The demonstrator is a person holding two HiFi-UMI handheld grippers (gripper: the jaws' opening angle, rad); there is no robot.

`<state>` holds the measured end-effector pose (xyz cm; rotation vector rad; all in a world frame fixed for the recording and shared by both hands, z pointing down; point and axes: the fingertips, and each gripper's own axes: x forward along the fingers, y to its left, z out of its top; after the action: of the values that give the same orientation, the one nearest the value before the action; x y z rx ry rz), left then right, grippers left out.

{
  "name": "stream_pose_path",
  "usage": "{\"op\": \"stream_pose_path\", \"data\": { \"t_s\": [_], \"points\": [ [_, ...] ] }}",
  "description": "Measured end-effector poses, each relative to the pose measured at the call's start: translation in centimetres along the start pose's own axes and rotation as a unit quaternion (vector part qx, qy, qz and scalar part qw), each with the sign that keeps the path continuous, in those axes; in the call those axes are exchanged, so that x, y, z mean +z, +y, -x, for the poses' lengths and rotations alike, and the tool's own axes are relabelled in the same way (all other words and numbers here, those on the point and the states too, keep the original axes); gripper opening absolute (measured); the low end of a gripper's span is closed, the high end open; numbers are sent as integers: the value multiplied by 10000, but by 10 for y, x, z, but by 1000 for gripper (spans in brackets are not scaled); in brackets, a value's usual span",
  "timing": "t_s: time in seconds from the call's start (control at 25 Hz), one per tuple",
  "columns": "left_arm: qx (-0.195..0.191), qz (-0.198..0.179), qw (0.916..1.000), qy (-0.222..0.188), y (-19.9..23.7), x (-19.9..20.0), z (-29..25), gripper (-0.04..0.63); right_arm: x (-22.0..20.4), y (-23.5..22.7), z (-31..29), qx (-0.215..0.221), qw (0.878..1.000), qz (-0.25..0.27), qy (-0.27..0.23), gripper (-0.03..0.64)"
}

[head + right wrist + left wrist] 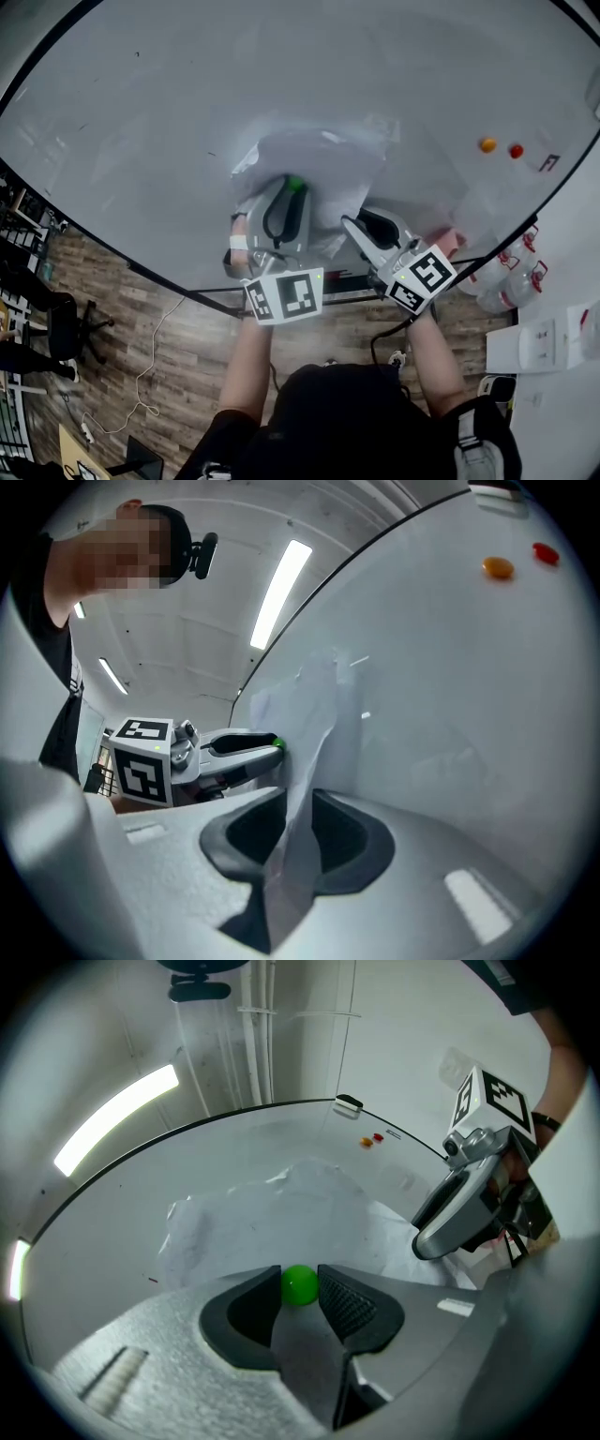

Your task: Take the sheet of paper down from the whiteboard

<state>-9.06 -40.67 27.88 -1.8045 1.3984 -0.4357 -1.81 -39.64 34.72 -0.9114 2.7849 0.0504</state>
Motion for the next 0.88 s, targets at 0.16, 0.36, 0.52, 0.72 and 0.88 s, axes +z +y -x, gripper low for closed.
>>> {"op": "stream_pose_path", "data": {
  "t_s": [0.16,0.36,0.52,0.72,0.88],
  "points": [
    [-43,28,10000,-27,-1,0,0,133,-5,6,-7,126,9996,154,182,19],
    [-69,105,9999,-68,1,1,0,133,-4,2,-6,-43,9995,253,177,5],
    [-116,189,9997,-95,0,0,1,133,-3,-2,-5,-206,9989,365,187,5],
    [-184,318,9992,-141,-3,0,6,133,-5,-8,0,-384,9986,309,209,4],
    [-218,410,9987,-198,-3,3,11,133,-3,-13,4,-461,9984,255,194,4]
  ]
}}
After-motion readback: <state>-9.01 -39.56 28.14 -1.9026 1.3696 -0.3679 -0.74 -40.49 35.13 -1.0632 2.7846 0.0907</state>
